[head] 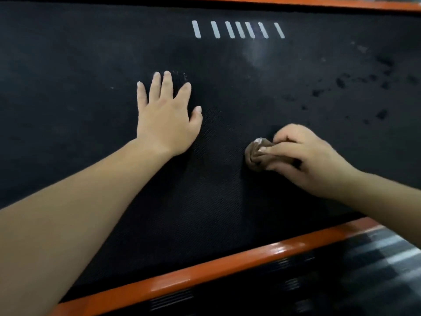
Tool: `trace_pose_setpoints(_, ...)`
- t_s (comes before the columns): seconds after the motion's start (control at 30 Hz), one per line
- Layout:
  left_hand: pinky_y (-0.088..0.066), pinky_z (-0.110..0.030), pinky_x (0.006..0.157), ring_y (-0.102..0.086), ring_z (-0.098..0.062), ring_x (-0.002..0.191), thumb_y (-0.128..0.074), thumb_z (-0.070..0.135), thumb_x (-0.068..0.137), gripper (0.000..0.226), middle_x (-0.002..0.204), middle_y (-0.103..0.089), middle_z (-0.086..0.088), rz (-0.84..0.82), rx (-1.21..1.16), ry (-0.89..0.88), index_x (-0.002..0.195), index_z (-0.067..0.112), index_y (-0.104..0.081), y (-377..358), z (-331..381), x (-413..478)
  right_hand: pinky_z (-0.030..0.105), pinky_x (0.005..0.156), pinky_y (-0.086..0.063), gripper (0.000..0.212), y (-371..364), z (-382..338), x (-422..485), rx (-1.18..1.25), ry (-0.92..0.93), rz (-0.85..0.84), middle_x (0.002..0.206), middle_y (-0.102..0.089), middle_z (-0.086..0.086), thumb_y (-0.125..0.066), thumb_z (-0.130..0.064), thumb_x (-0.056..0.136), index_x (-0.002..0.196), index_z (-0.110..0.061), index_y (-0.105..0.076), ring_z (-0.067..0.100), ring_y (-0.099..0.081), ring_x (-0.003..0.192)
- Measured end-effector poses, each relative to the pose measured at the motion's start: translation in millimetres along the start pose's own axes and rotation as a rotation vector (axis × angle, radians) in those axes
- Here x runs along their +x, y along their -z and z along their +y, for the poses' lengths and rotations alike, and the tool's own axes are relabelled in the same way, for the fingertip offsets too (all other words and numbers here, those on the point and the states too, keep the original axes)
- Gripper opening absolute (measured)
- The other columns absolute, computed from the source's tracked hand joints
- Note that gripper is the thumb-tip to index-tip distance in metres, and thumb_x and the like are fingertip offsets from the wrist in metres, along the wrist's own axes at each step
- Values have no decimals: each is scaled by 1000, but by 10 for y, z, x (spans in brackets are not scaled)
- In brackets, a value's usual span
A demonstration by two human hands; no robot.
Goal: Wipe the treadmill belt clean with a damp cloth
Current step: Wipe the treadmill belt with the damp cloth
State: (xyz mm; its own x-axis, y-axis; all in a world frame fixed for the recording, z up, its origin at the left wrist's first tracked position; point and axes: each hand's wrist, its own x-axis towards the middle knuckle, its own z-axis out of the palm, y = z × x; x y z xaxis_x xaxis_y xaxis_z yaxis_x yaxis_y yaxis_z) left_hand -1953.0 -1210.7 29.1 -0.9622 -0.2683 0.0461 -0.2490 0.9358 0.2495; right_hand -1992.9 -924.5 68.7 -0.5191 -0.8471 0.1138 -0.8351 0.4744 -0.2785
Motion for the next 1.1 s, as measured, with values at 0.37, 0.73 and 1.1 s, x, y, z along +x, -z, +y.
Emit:
trace_pose_setpoints(0.37, 4, -59, 123, 5, -27, 156, -26, 59, 101, 67, 169, -3, -14, -114, 104, 198, 159, 25, -22, 52, 317, 35, 40, 80, -47, 33, -107, 395, -198, 111, 102, 105, 95, -55, -1, -59, -49, 91, 108, -24, -74, 21, -55, 88)
trace_pose_setpoints(0.73, 8, -55, 123, 10, -23, 156, -23, 48, 104, 56, 170, 2, -4, -52, 62, 392, 159, 39, -14, -257, 1159, -195, 39, 74, -44, 37, -88, 574, -234, 208, 259, 29, 92, -53, 1, -48, -53, 88, 107, -30, -71, 26, -53, 84)
trace_pose_setpoints(1.1, 9, -51, 124, 3, -21, 156, -29, 41, 107, 50, 170, -10, -2, 38, -15, 325, 157, 34, -30, -273, 1186, -240, 39, 85, -38, 25, -6, 970, 99, 251, 205, 63, 93, -54, -10, -58, -50, 87, 107, -42, -70, 15, -45, 91)
